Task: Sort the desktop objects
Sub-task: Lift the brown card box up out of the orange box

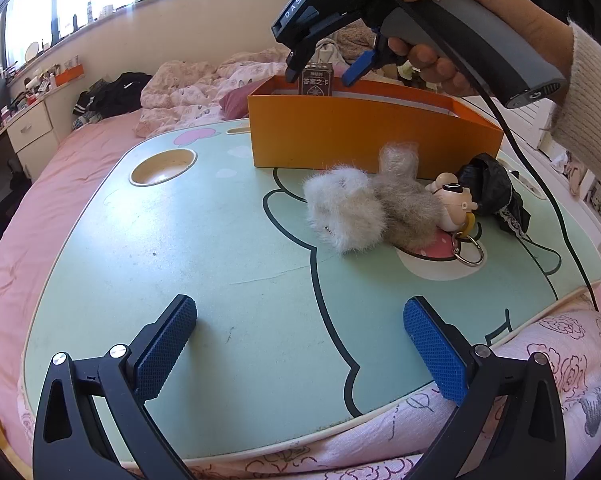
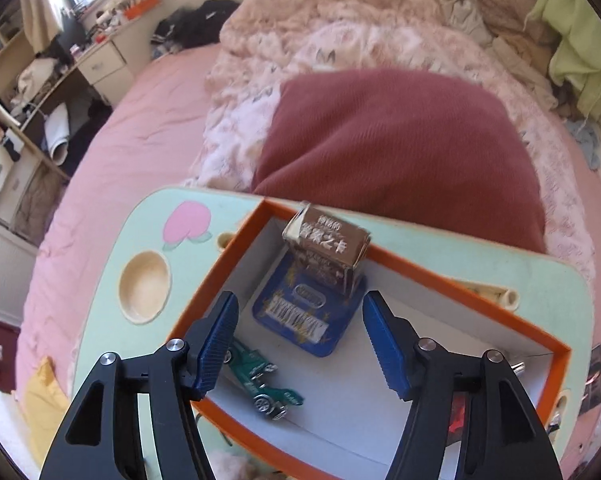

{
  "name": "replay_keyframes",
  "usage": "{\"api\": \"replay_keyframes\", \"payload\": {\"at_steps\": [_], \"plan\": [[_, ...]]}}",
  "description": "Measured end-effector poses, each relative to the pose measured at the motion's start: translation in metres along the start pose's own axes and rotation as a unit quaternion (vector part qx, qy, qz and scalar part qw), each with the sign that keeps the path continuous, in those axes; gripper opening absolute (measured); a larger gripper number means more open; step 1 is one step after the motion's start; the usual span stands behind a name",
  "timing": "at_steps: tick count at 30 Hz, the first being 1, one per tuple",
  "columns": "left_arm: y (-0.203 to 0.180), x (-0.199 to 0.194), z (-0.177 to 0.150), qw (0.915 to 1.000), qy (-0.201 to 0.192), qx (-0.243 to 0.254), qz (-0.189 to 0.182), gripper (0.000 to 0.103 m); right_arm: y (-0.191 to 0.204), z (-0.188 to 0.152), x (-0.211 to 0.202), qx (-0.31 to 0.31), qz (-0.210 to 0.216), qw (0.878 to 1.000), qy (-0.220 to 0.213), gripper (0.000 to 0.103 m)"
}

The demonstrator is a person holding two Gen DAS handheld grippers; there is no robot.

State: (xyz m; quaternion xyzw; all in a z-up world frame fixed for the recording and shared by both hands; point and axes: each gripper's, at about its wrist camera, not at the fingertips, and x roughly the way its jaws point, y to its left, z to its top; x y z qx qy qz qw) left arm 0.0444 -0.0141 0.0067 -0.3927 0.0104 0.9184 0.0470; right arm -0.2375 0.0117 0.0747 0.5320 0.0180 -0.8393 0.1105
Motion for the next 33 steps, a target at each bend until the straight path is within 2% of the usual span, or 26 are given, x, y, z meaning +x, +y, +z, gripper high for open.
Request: {"api": "replay_keyframes", "payload": {"at_steps": [3,8,11,12,13,14,23,29,33], "plan": [[0.000,0.001,0.001,1.0000,0.000,0.000,0.000,0.103,0.004,0.008,0.004,-0.025,-0.047,0.999,-0.006,0.065],[0.000,0.001,0.001,1.0000,0.000,0.000,0.000,0.103,0.013,0.014,0.005,-0.057,-0.071,0.995,-0.041,0.065],[0.000,0.001,0.001,1.0000,0.000,0.000,0.000,0.103,0.022,0.016,0.014,-0.085,-0.091,0.991,-0.041,0.064],[0.000,0.001,0.001,1.0000,0.000,0.000,0.000,0.103,0.024,0.015,0.018,-0.091,-0.096,0.991,-0.036,0.062],[0.000,0.001,0.001,1.0000,0.000,0.000,0.000,0.103,0.026,0.014,0.021,-0.095,-0.105,0.989,-0.035,0.049],[0.000,0.001,0.001,1.0000,0.000,0.000,-0.001,0.103,0.027,0.013,0.021,-0.102,-0.123,0.986,-0.042,0.045],[-0.001,0.001,0.000,1.0000,0.000,0.000,-0.001,0.103,0.027,-0.007,-0.008,-0.082,-0.074,0.991,-0.078,0.040],[-0.002,0.001,0.001,1.0000,0.002,0.000,-0.001,0.103,0.021,-0.033,-0.056,-0.033,-0.011,0.989,-0.146,0.040],[-0.001,0.001,0.001,1.0000,0.002,0.001,-0.001,0.103,0.021,-0.070,-0.102,-0.027,0.028,0.981,-0.188,0.039]]}}
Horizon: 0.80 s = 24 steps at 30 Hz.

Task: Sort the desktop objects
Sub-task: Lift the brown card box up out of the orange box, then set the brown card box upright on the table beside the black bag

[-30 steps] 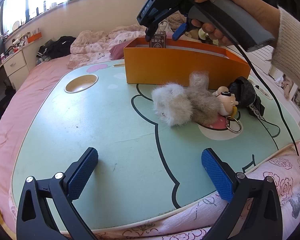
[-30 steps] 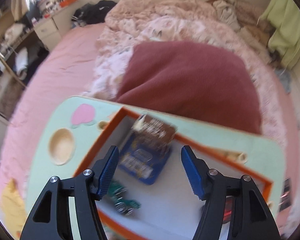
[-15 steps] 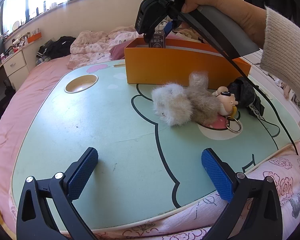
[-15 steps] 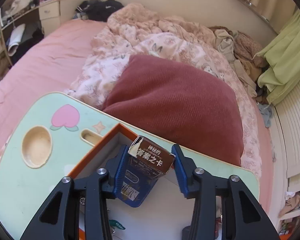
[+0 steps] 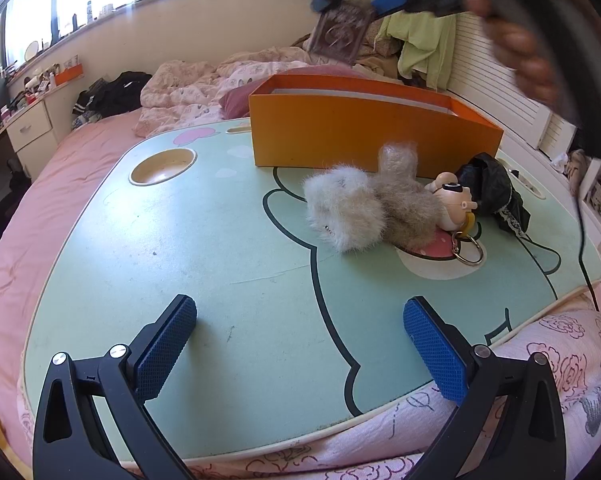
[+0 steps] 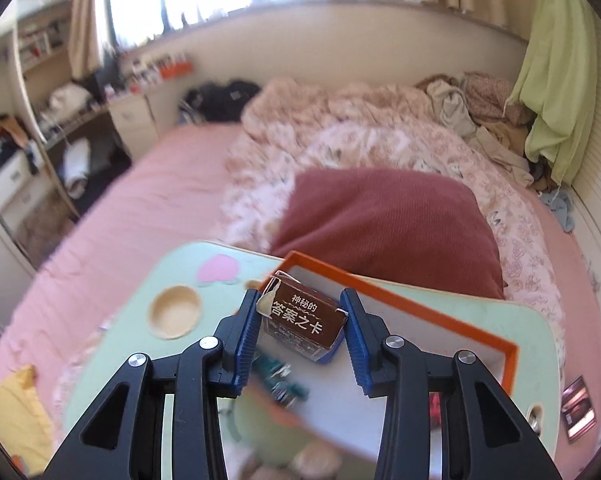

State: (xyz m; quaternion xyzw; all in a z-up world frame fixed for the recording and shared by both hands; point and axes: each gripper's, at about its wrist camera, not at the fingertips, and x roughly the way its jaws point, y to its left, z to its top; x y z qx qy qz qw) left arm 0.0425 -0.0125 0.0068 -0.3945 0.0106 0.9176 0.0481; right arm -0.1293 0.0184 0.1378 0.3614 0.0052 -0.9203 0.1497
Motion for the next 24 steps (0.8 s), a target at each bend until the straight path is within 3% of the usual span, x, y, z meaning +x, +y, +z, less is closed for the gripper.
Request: {"api": "replay_keyframes", "payload": {"at_steps": [4,11,16,19,24], "plan": [[0.001,0.000,0.000,1.0000,0.000,0.000,-0.001,0.103,-0.003,-0.033,-0.040,0.006,0.047,0.999,-0.005,0.040],[0.001,0.002,0.000,1.0000,0.004,-0.001,-0.001,0.103,-0.030,-0.085,-0.041,0.024,0.061,0.997,0.028,0.042],[0.003,0.005,0.001,0.9999,0.009,-0.005,-0.002,0.103,-0.049,-0.104,-0.047,0.057,0.062,0.996,0.009,0.045],[0.004,0.004,0.002,0.9999,0.010,-0.005,-0.001,0.103,-0.051,-0.120,-0.062,0.065,0.067,0.996,-0.005,0.058],[0.004,0.005,0.002,0.9999,0.011,-0.005,-0.002,0.103,-0.041,-0.162,-0.072,0.035,0.036,0.999,0.019,0.060]]}}
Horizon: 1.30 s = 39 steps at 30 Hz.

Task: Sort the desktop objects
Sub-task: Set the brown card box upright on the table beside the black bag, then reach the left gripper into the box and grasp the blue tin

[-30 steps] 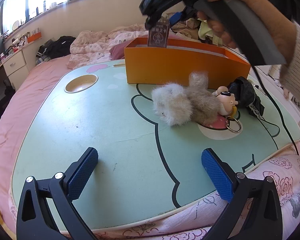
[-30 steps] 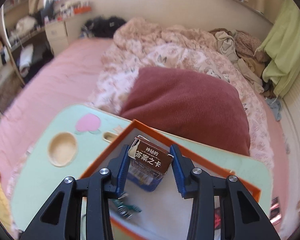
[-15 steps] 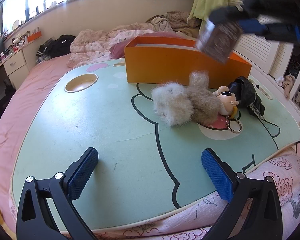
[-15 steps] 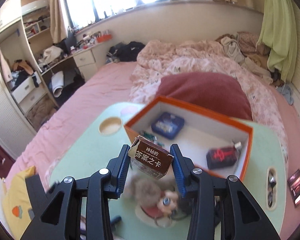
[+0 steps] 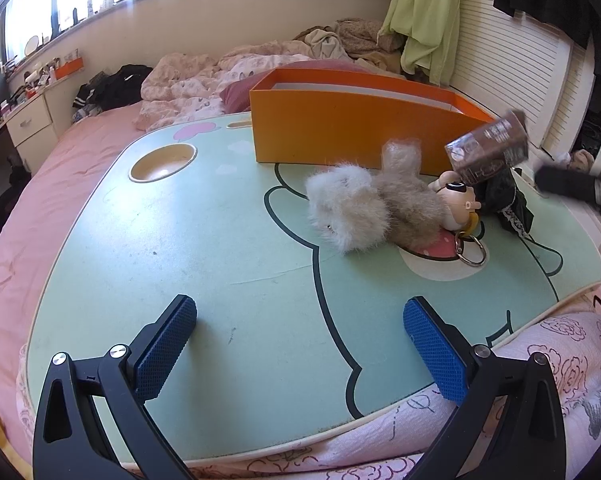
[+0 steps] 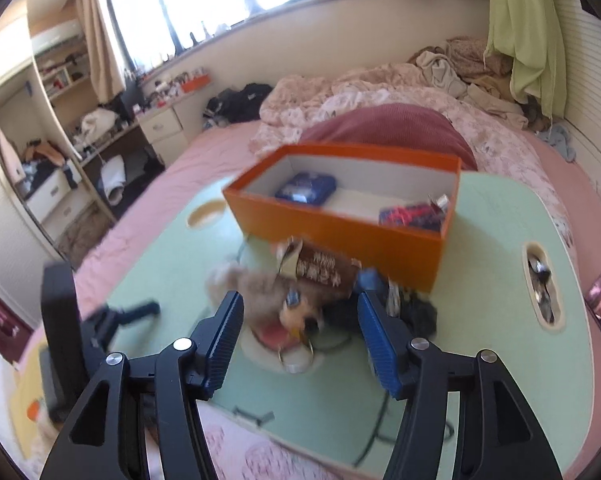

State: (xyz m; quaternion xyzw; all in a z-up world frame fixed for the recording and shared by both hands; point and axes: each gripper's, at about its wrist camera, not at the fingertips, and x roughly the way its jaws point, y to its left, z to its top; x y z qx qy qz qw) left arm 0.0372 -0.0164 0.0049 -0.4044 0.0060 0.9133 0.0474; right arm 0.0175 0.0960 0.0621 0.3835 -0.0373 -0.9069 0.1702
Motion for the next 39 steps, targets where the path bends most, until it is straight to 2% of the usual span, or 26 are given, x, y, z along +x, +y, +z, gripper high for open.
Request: {"api": "replay_keyframes", "payload": {"at_steps": [2,4,5,7,9,11,30,33,35,37,39], "plan": [[0.000,0.000,0.000,1.0000,0.000,0.000,0.000,0.103,0.003,-0.017,0.004,-0.011,-0.024,1.000,0.014,0.060],[0.000,0.000,0.000,1.0000,0.001,0.000,0.000,0.103,0.008,-0.034,0.017,-0.037,-0.067,0.996,0.043,0.060],[0.000,0.001,0.000,1.0000,0.001,0.000,0.000,0.103,0.009,-0.041,0.026,-0.050,-0.087,0.993,0.065,0.061],[0.000,0.002,0.000,1.0000,0.002,0.000,0.002,0.103,0.008,-0.045,0.027,-0.051,-0.099,0.992,0.063,0.071],[0.001,0.003,0.000,1.0000,0.003,-0.001,0.001,0.103,0.004,-0.045,0.029,-0.044,-0.092,0.993,0.068,0.077],[0.001,0.003,0.000,1.0000,0.003,0.000,0.002,0.103,0.002,-0.047,0.031,-0.041,-0.093,0.992,0.071,0.089],[0.004,0.004,0.003,0.9999,0.011,-0.002,0.002,0.103,-0.001,-0.048,0.032,-0.040,-0.092,0.992,0.072,0.093],[0.009,-0.007,0.018,0.9999,-0.004,-0.008,-0.007,0.103,0.000,-0.048,0.032,-0.040,-0.092,0.992,0.072,0.093],[0.011,-0.020,0.041,0.9995,-0.027,-0.001,-0.019,0.102,0.003,-0.049,0.031,-0.041,-0.092,0.992,0.071,0.094],[0.008,-0.029,0.074,0.9986,-0.043,0.028,-0.013,0.102,0.005,-0.050,0.032,-0.041,-0.092,0.992,0.072,0.094],[0.007,-0.025,0.111,0.9985,-0.034,0.040,-0.017,0.092,0.005,-0.051,0.033,-0.041,-0.091,0.992,0.071,0.094]]}}
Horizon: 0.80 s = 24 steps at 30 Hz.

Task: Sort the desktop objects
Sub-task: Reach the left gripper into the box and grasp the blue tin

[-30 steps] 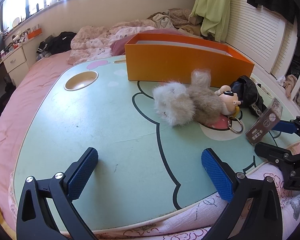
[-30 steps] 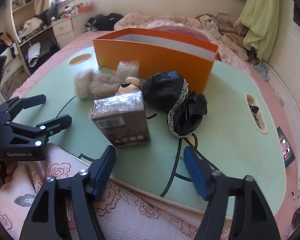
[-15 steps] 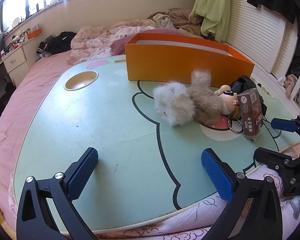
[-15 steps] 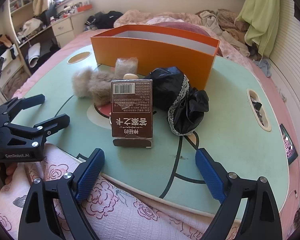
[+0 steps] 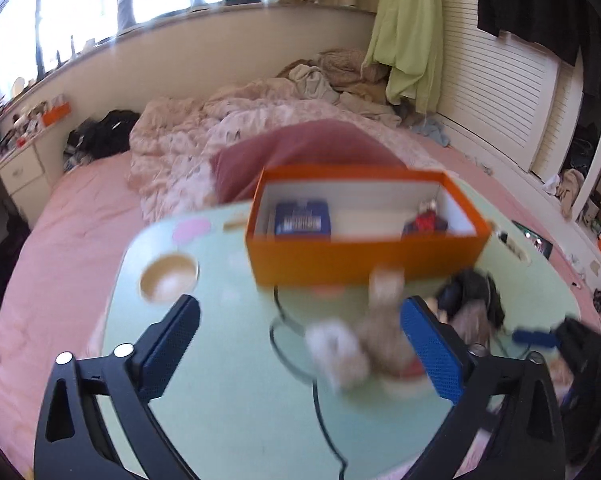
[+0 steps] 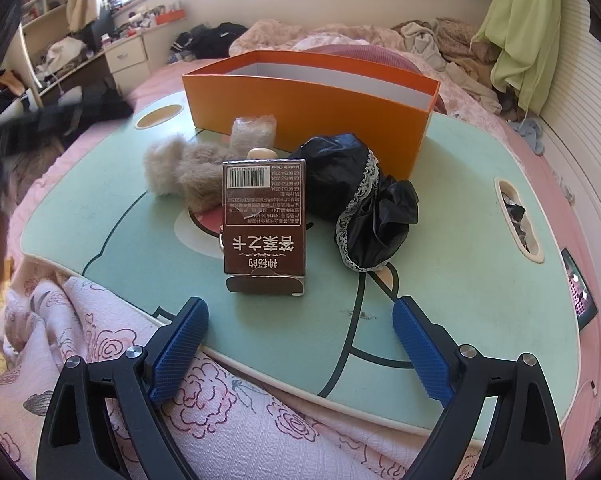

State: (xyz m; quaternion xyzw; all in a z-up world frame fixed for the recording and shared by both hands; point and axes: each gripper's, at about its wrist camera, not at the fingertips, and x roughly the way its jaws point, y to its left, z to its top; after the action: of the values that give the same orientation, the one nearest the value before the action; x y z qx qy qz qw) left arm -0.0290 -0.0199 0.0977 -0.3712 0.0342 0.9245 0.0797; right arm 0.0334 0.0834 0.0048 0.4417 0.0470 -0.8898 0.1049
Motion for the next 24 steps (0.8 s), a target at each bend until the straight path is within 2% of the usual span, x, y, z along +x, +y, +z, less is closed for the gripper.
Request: {"api": "replay_keyframes", "payload": {"at_steps": [2,4,6,8,10,15,18,20,21,23,24], "plan": [[0.008,0.023,0.035,0.9985,0.042,-0.018,-0.030,0.068,0.000,0.000,0.000,0.001,0.001,1.000,-0.001,0.094],[0.018,0.060,0.062,0.9913,0.106,-0.046,-0.064,0.061,-0.001,-0.001,0.000,0.001,0.002,1.000,-0.002,0.094],[0.018,0.091,0.077,0.9867,0.143,-0.053,-0.057,0.061,-0.001,-0.001,-0.001,0.001,0.003,1.000,-0.003,0.094],[0.007,0.117,0.085,0.9858,0.164,-0.033,-0.012,0.061,-0.002,-0.001,-0.001,0.001,0.005,1.000,-0.004,0.094],[0.000,0.137,0.086,0.9824,0.186,-0.015,0.008,0.061,-0.002,0.000,-0.003,0.002,0.006,1.000,-0.006,0.094],[-0.002,0.174,0.092,0.9712,0.237,-0.013,0.018,0.061,-0.003,0.000,-0.003,0.002,0.011,1.000,-0.010,0.095],[-0.006,0.190,0.095,0.9662,0.252,0.004,0.056,0.062,-0.004,-0.001,-0.004,0.002,0.014,1.000,-0.013,0.095],[-0.009,0.195,0.094,0.9660,0.247,0.017,0.075,0.063,-0.004,-0.001,-0.004,0.003,0.015,1.000,-0.014,0.095],[-0.012,0.198,0.092,0.9647,0.247,0.025,0.088,0.066,-0.006,0.000,-0.004,0.003,0.016,1.000,-0.015,0.095],[-0.019,0.207,0.089,0.9609,0.257,0.045,0.094,0.080,-0.007,-0.001,-0.004,0.003,0.016,1.000,-0.015,0.095],[-0.023,0.206,0.087,0.9616,0.252,0.053,0.095,0.079,-0.007,-0.001,-0.004,0.003,0.016,1.000,-0.015,0.095]]}}
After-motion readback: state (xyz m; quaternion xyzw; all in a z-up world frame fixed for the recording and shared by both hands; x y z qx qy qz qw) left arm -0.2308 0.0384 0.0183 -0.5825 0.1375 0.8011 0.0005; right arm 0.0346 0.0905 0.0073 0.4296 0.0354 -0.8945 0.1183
